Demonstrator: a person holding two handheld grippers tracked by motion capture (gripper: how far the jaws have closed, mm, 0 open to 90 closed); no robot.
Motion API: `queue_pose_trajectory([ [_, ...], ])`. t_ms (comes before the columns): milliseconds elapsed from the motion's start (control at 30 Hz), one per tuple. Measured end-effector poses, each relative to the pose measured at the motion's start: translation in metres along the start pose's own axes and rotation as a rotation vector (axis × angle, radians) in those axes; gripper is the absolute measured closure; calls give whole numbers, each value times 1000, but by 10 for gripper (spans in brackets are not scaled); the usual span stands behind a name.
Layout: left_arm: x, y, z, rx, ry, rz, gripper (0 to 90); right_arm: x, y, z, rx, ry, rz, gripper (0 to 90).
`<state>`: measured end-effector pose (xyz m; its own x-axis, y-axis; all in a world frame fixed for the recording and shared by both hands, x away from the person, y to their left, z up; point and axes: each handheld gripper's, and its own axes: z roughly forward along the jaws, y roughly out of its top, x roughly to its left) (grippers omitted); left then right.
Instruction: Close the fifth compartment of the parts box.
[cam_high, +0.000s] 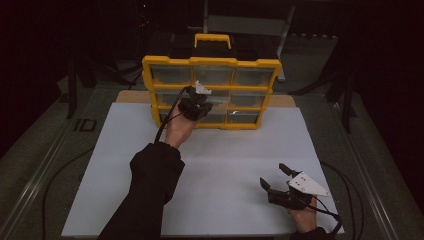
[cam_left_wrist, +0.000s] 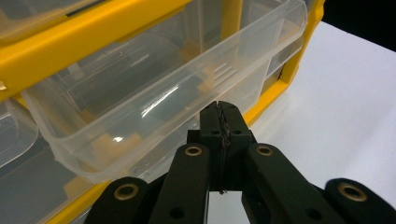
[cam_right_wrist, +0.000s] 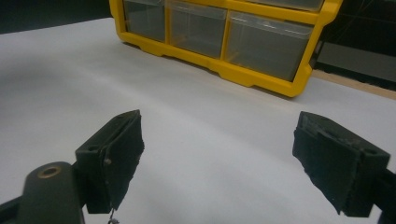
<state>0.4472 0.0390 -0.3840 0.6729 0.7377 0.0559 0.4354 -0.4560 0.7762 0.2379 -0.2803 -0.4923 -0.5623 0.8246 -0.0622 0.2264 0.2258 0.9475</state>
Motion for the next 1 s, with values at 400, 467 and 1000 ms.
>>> queue_pose_trajectory([
  [400, 5, -1, 3, -6, 4, -28, 900, 0, 0, -1, -3, -2, 1, 158],
  [467, 6, -1, 3, -6, 5, -29, 900, -1, 0, -1, -4, -1, 2, 158],
  [1000, 12, -4, 7, 4, 16, -44, 900, 1, 0, 0, 6, -2, -18, 158],
])
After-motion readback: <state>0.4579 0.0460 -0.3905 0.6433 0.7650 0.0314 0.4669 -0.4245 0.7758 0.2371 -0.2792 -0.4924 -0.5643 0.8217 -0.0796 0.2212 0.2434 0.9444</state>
